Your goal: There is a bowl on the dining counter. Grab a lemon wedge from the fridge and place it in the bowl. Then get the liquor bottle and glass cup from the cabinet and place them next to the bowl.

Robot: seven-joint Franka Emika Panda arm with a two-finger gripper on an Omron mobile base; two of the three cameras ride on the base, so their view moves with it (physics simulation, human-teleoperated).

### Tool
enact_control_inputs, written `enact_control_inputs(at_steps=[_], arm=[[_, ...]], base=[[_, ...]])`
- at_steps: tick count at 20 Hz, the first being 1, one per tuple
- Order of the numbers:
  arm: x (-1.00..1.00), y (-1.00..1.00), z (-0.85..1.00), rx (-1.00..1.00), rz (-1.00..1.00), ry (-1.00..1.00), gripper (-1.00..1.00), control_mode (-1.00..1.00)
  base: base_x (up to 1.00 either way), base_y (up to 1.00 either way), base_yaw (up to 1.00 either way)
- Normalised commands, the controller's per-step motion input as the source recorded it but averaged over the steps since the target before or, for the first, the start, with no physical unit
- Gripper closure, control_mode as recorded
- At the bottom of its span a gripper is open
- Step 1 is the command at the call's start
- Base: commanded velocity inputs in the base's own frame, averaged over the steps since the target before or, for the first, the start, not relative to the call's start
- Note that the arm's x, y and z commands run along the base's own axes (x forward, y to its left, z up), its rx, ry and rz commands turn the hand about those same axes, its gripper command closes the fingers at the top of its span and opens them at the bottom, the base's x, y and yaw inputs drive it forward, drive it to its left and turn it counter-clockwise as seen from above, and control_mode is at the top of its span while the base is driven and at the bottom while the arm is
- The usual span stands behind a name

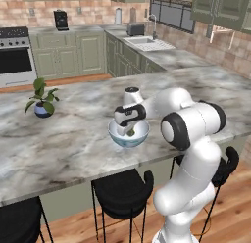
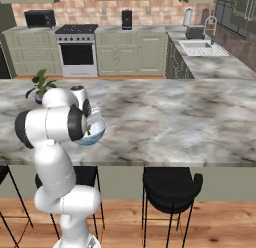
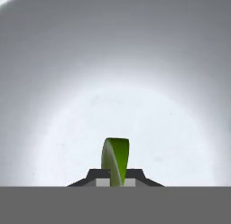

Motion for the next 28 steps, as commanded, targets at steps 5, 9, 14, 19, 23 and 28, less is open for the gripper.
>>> enact_control_inputs(at_steps=[5, 9, 14, 19, 23, 28], arm=[[0.3, 0.21, -0.15, 0.0, 0.15, 0.0, 1.0, -1.0], [0.1, 0.07, -0.11, 0.0, 0.12, 0.0, -1.0, -1.0], [-0.03, -0.01, 0.09, 0.01, 0.02, 0.0, -1.0, -1.0], [-0.22, -0.16, 0.59, 0.06, 0.0, 0.0, -1.0, -1.0], [-0.43, -0.04, 1.0, 0.02, 0.0, 0.0, -1.0, -1.0], [-0.46, 0.0, 1.0, 0.0, 0.0, 0.0, -1.0, -1.0]], base=[[0.0, 0.0, 0.0], [0.0, 0.0, 0.0], [0.0, 0.0, 0.0], [0.0, 0.0, 0.0], [0.0, 0.0, 0.0], [0.0, 0.0, 0.0]])
